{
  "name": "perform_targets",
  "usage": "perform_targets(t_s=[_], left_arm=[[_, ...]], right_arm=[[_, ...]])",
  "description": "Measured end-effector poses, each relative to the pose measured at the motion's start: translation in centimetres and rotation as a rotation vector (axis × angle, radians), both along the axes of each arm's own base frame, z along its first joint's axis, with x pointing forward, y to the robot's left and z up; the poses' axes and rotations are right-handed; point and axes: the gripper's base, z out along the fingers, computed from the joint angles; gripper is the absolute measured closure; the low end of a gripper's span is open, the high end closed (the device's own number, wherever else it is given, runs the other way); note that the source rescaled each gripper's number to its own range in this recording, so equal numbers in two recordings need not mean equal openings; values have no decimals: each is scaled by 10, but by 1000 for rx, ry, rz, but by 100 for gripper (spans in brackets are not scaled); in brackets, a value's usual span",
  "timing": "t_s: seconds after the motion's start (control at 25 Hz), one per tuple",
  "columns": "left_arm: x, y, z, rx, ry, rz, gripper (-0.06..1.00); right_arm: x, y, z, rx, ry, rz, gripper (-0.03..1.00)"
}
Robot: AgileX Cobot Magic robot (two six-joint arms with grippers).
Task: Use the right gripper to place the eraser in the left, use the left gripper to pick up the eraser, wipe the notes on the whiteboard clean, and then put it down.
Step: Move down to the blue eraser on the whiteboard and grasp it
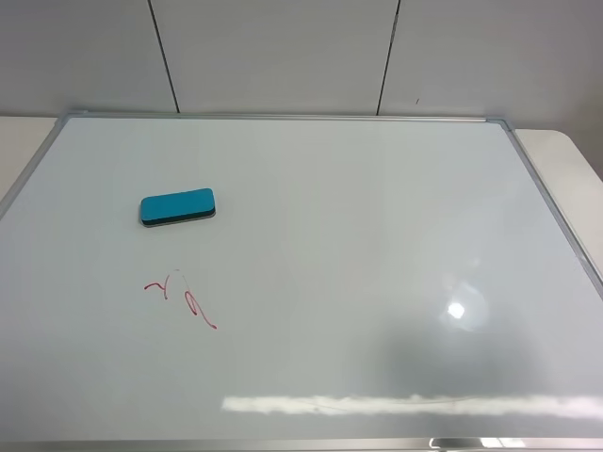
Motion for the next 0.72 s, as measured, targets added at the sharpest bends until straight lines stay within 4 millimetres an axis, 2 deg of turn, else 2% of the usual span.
perform_targets(t_s=[0.2, 0.72], left_arm=[[0, 0, 0, 0, 0, 0, -6], [0, 0, 0, 0, 0, 0, -6]], right_arm=[[1, -1, -8, 3, 51, -16, -3], [1, -2, -8, 11, 50, -27, -3]])
